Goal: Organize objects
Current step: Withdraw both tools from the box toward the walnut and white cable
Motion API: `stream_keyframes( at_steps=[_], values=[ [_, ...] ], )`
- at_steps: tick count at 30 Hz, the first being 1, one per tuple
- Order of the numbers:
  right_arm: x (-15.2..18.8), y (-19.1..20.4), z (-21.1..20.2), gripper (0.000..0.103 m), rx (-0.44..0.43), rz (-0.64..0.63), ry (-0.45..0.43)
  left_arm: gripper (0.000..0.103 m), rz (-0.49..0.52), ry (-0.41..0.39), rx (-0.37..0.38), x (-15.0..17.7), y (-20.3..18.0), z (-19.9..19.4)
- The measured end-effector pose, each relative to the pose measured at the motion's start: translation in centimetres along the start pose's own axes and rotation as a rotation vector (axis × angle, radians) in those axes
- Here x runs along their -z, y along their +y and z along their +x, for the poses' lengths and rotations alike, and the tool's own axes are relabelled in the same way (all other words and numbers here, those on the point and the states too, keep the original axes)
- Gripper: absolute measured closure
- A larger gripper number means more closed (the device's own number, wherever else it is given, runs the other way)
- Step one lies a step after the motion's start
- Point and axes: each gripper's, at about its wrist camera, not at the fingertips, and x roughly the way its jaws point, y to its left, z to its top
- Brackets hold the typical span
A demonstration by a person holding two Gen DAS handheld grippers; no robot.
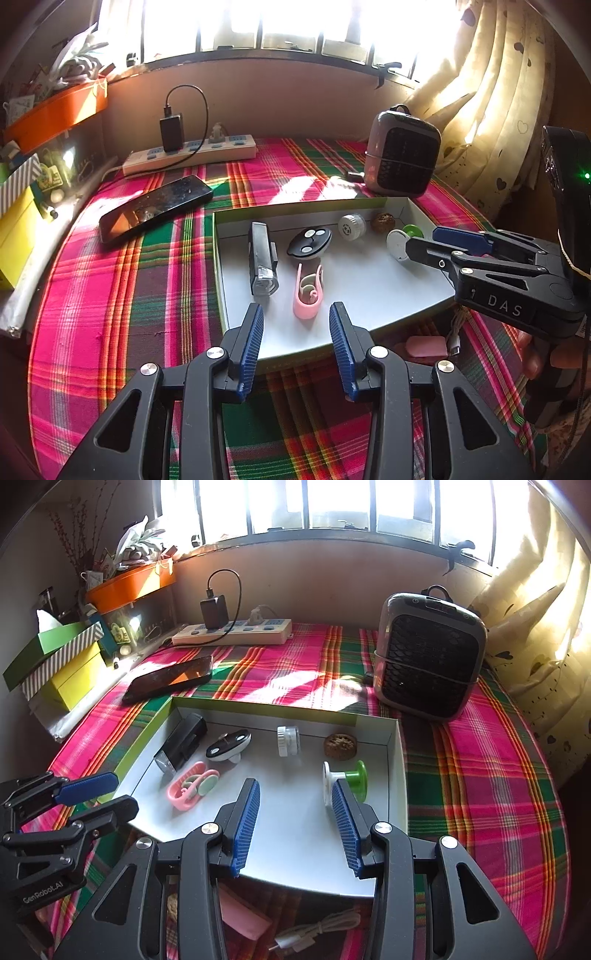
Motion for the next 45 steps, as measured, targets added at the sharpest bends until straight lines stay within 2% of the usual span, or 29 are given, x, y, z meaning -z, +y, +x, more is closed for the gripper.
stream_keyframes(
  at_steps=[18,26,28,45],
  values=[
    [3.5,-1.0,-3.1,0.061,0.028,0.031,-0.029,0.068,-0.015,0.000,0.024,2.5,-0.5,-1.8],
    [5.3,-1.8,-4.5,0.059,0.059,0.053,-0.038,0.068,-0.021,0.014,0.058,3.6,-0.8,-2.0],
    [5.6,-1.9,-4.7,0.056,0.066,0.055,-0.039,0.068,-0.015,0.015,0.072,3.9,-1.1,-2.0],
    [8.6,-4.0,-5.2,0.056,0.086,0.132,-0.002,0.068,0.079,0.074,0.174,4.7,-4.9,-0.8]
  ],
)
